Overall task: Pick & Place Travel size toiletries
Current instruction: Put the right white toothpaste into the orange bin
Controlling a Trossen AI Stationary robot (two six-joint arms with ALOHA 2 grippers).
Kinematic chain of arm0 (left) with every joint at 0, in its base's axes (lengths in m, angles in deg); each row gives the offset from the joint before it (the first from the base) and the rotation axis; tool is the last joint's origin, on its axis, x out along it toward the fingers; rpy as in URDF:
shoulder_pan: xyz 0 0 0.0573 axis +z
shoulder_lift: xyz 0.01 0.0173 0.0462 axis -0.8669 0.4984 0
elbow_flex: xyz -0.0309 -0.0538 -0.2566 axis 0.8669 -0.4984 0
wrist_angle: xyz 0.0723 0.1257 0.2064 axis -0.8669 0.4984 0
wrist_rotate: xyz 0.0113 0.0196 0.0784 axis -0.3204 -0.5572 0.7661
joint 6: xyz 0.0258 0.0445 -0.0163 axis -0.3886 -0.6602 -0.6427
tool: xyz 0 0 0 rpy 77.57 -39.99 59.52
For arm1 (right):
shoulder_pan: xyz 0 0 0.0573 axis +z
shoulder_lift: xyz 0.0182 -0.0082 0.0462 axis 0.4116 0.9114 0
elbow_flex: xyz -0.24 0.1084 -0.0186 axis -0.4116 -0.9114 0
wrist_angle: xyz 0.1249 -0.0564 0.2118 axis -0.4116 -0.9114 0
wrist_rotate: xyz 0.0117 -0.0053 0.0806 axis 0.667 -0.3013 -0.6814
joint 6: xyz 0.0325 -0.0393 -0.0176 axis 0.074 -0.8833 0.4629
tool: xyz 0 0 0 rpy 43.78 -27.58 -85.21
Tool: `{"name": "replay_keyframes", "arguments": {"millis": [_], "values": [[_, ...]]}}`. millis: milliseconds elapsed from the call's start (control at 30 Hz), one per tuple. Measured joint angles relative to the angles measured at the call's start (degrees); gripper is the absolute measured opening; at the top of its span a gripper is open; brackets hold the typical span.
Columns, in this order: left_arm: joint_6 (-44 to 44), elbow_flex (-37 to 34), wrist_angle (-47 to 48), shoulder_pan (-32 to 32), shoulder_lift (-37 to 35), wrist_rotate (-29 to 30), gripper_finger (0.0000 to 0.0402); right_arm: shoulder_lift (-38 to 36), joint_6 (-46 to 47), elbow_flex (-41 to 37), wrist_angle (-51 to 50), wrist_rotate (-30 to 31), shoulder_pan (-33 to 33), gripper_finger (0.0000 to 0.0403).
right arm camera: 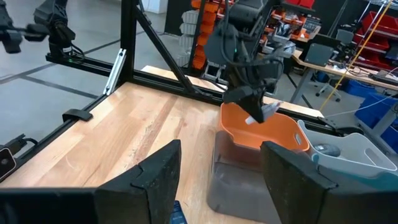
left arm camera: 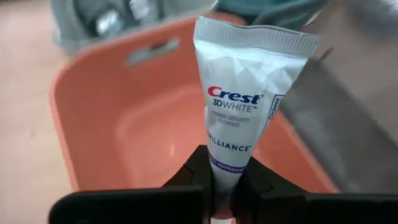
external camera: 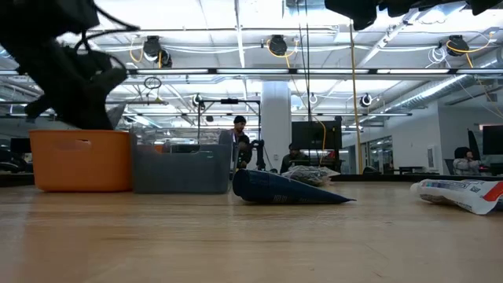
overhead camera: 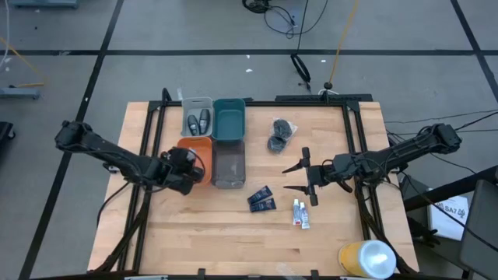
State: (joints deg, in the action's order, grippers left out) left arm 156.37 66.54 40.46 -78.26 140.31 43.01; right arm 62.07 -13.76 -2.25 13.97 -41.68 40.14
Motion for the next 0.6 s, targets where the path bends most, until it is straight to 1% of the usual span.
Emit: {"name": "replay_keyframes", "arguments": {"millis": [133,233,333,600], "values": [[1.14,-2.2,-1.08,1.41,0.02,-4.71,0.001,0.0,0.04,0.0,0.0,0.02,0.0,0.0208],[1.27,-2.3,-1.73,2.09,0.0,-5.36,0.0024,0.0,0.05,0.0,0.0,-0.07,0.0,0.0208],[1.08,-1.87,-2.32,2.51,0.02,-5.23,0.0066,0.0,0.06,0.0,-0.02,-0.11,0.0,0.0207],[-1.38,-1.81,-2.48,2.94,0.01,-5.06,0.0216,0.01,0.08,0.0,-0.32,-0.11,0.0,0.0207]]}}
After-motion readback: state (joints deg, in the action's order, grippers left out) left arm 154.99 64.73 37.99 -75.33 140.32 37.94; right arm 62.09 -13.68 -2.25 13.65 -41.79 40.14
